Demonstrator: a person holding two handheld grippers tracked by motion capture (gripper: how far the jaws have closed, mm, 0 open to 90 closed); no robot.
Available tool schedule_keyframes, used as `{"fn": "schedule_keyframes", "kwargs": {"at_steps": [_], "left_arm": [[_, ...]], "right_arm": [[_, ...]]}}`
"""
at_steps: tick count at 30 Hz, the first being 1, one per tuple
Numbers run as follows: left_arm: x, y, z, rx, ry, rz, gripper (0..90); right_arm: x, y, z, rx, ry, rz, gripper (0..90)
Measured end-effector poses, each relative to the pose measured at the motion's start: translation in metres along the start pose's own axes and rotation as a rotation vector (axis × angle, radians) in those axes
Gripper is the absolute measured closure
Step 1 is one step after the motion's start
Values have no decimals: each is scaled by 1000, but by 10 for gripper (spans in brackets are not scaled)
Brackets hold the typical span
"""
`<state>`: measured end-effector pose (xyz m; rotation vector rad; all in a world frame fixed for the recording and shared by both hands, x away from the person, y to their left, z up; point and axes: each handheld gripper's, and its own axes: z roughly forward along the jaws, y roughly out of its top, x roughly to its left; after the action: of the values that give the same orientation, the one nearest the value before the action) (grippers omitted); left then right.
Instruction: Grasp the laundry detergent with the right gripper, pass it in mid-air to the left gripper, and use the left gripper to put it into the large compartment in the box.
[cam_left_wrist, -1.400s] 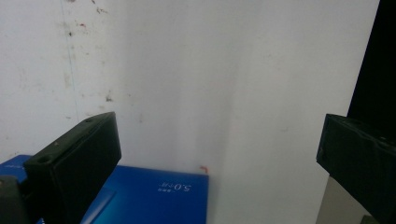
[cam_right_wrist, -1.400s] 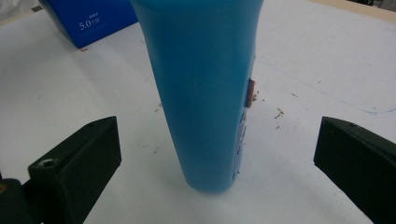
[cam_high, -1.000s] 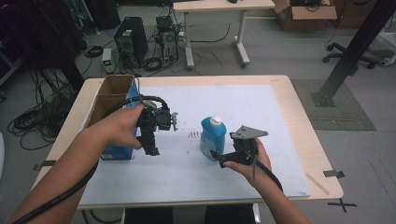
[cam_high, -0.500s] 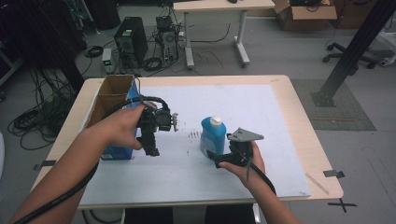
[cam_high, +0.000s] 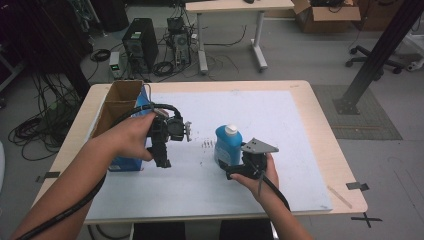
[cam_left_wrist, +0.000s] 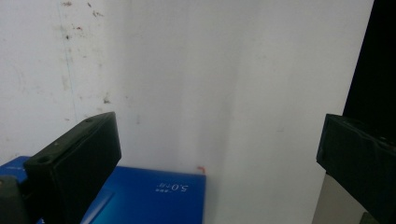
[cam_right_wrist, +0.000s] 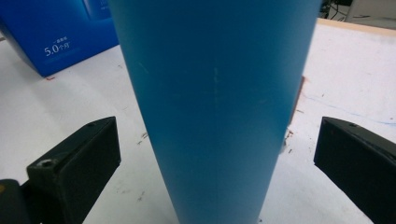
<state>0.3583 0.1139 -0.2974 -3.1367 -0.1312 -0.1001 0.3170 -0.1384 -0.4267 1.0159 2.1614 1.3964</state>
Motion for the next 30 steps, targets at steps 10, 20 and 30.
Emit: {"fn": "schedule_keyframes", "kwargs": {"at_steps": [10, 20, 30], "left_arm": [[-2, -1, 1, 0, -1, 0, 2], [-2, -3, 2, -4, -2, 0, 2], [-3, -4, 4, 0, -8, 0, 2]], "right_arm": [[6, 1, 8, -5, -19, -21, 3], [7, 0, 14, 2, -37, -17, 2], [10, -1, 17, -21, -60, -11, 9]]}}
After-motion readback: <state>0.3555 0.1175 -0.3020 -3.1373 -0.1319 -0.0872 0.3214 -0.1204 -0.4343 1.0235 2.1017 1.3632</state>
